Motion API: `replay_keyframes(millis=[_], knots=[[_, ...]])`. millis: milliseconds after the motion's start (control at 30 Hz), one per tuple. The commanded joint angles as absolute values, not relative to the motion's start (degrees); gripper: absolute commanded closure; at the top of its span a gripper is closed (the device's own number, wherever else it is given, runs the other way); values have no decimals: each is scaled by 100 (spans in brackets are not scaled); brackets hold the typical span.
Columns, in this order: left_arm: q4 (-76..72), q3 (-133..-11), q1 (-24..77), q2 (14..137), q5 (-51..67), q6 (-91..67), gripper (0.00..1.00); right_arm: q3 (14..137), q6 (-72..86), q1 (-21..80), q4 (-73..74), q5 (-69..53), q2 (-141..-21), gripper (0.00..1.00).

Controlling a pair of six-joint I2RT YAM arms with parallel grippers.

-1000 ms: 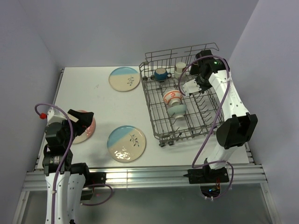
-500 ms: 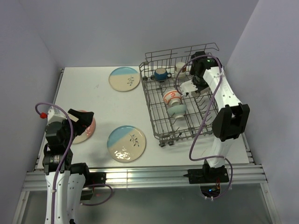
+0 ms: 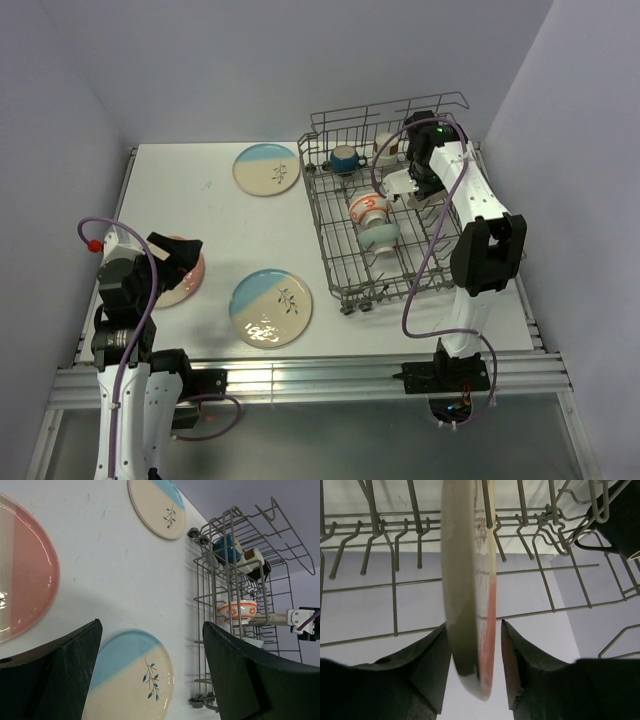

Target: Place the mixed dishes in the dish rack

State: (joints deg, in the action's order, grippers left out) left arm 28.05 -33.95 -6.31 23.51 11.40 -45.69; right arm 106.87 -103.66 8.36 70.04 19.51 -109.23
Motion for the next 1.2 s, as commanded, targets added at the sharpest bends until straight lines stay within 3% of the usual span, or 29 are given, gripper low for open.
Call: replay_keyframes(millis=[0, 333, 567, 733, 867, 933, 1033, 1100, 1167], knots=[[2558, -3393, -659, 2373, 1301, -4473, 12, 10793, -10248, 826, 6978, 2171, -10662, 49], [1891, -3156, -659, 2785, 1740, -4877, 12, 11512, -10151, 870, 7804, 1671, -10126, 29], [880, -3050, -659, 3541, 2109, -5203, 13, 10872, -10248, 1080, 7778, 1118, -9203, 27], [55, -3269, -659, 4980, 2153, -5764, 20, 11942, -9266, 1432, 8103, 46, -9184, 28], [-272, -4066, -572, 6676, 2241, -6380, 35, 12349, -7169, 1661, 6827, -1684, -9124, 28], [-159, -4811, -353, 7757, 2180, -6495, 36, 11727, -5393, 1687, 5955, -2735, -8790, 27], [377, -5971, -72, 9041, 1882, -6627, 43, 10103, -3485, 1897, 3421, -3653, -8114, 27], [945, -6597, -53, 9891, 1653, -6819, 48, 9015, -2493, 2135, 2500, -3700, -7719, 26], [1404, -7546, 254, 10430, 1225, -6977, 49, 8781, -2129, 2520, 2032, -3605, -7725, 27]])
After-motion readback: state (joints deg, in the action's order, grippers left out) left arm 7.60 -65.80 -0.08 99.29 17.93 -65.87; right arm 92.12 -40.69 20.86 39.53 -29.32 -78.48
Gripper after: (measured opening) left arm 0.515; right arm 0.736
